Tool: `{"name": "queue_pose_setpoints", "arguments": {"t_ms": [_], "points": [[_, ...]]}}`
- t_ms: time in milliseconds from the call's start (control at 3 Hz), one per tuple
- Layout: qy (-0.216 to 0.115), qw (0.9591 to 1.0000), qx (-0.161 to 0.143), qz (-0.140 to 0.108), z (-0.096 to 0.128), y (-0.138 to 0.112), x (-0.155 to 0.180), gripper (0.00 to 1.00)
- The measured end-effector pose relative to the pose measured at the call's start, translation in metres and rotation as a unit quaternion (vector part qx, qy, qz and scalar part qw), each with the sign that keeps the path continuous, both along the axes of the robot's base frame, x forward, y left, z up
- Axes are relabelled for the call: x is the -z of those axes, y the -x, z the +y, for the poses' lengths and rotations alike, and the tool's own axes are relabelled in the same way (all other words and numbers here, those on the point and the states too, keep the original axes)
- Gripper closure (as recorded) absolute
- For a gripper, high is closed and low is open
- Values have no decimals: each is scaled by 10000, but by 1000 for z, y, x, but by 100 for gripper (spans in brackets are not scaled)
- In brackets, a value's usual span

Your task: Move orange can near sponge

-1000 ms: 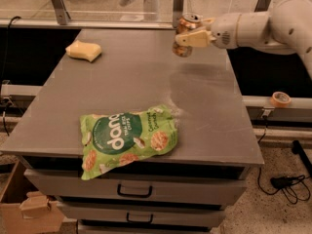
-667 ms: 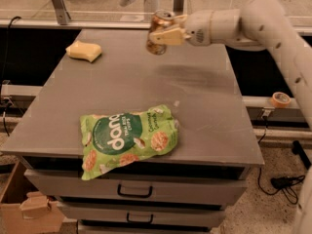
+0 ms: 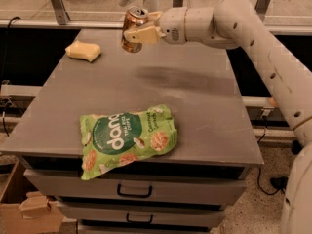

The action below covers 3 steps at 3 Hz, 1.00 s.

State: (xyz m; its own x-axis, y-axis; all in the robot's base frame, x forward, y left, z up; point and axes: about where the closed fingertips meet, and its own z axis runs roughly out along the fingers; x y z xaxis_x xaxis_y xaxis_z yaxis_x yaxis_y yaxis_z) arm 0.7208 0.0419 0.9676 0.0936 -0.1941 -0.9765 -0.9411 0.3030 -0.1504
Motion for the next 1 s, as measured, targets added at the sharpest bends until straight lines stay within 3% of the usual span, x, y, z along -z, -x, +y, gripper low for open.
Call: {"name": "queue_pose_setpoints", "arguments": {"t_ms": [333, 667, 1000], "points": [[-107, 9999, 65, 5, 7, -2, 2, 100], [-377, 9992, 108, 6, 52, -27, 9, 100], [-276, 9994, 187, 88, 78, -49, 21, 100]]}}
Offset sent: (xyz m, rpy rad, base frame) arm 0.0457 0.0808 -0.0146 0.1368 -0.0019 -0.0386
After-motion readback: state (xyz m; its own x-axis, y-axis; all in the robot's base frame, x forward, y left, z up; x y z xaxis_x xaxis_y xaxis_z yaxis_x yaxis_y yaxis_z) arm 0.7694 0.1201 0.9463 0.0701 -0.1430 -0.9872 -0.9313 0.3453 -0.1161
